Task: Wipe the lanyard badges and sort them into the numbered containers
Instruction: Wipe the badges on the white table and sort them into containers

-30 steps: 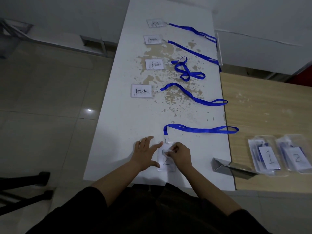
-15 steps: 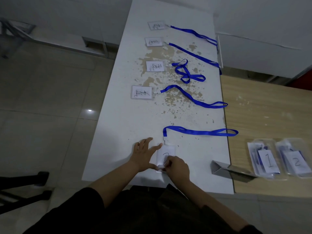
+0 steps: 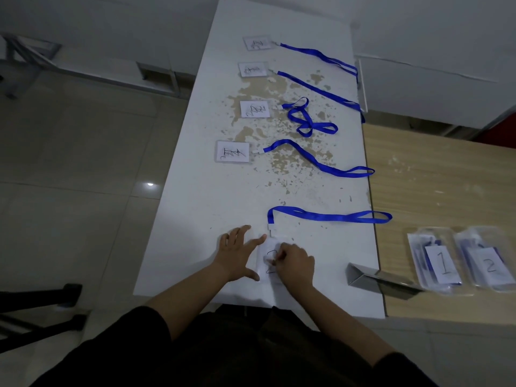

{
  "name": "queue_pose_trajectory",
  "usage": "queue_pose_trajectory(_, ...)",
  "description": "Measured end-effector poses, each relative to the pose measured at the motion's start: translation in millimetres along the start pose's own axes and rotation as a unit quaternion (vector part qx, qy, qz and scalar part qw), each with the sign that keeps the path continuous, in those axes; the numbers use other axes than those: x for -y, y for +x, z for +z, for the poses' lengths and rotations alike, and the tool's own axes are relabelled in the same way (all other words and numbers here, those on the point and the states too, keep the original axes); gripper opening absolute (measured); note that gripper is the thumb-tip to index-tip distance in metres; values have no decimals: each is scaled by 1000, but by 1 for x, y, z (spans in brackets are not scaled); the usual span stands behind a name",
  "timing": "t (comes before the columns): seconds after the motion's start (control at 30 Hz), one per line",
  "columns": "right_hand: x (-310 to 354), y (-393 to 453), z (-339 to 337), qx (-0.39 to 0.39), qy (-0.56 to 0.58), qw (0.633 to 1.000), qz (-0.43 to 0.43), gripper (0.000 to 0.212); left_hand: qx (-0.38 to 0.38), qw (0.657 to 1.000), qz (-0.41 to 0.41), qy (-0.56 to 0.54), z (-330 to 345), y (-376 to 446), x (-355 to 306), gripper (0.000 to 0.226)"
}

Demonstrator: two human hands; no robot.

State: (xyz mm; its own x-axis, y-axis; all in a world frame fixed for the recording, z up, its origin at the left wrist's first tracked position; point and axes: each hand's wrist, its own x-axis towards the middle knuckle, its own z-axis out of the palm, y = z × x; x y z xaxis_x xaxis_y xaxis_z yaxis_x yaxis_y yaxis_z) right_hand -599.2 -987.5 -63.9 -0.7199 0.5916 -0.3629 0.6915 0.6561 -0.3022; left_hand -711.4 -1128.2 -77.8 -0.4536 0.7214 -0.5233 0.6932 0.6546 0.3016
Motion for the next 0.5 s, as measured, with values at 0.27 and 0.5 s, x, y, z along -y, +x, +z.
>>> queue_pose_trajectory(0.27,-25,-26,6,43,20,999,10,32,2,1000,-5,0,1,0,-1,107)
queue_pose_trajectory(0.5,-27,-8,-8,14,45,997,55,27,-3,1000,-4,7,2,1,-1,108)
